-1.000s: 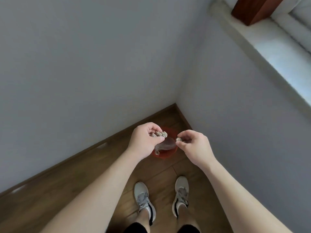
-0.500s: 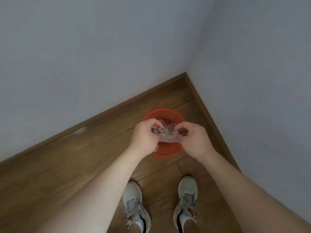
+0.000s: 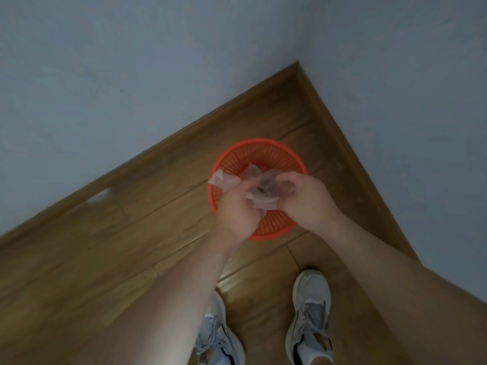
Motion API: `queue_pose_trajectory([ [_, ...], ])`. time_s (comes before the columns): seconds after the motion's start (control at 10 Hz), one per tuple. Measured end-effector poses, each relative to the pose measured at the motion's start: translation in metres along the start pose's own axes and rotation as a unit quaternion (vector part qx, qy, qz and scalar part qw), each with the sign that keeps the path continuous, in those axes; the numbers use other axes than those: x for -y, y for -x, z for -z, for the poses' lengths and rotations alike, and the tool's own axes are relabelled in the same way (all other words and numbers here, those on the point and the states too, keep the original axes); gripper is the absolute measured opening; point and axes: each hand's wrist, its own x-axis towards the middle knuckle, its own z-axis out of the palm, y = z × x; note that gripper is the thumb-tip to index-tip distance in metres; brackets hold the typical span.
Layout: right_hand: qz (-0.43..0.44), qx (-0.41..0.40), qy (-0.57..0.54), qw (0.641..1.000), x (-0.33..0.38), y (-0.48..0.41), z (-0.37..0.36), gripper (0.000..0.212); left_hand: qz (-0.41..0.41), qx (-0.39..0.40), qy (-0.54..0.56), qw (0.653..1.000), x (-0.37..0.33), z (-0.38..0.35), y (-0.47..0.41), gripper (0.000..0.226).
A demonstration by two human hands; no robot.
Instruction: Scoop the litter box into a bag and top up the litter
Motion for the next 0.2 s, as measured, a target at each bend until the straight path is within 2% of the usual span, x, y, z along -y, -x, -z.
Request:
queue_pose_trajectory([
  [0.2, -0.012, -0.011, -0.003, 1.000, -0.0054, 0.0164, 0.0006, 0.046, 0.026, -0.003, 0.017, 1.000, -0.0018, 0.0050, 0.0112, 0.065],
])
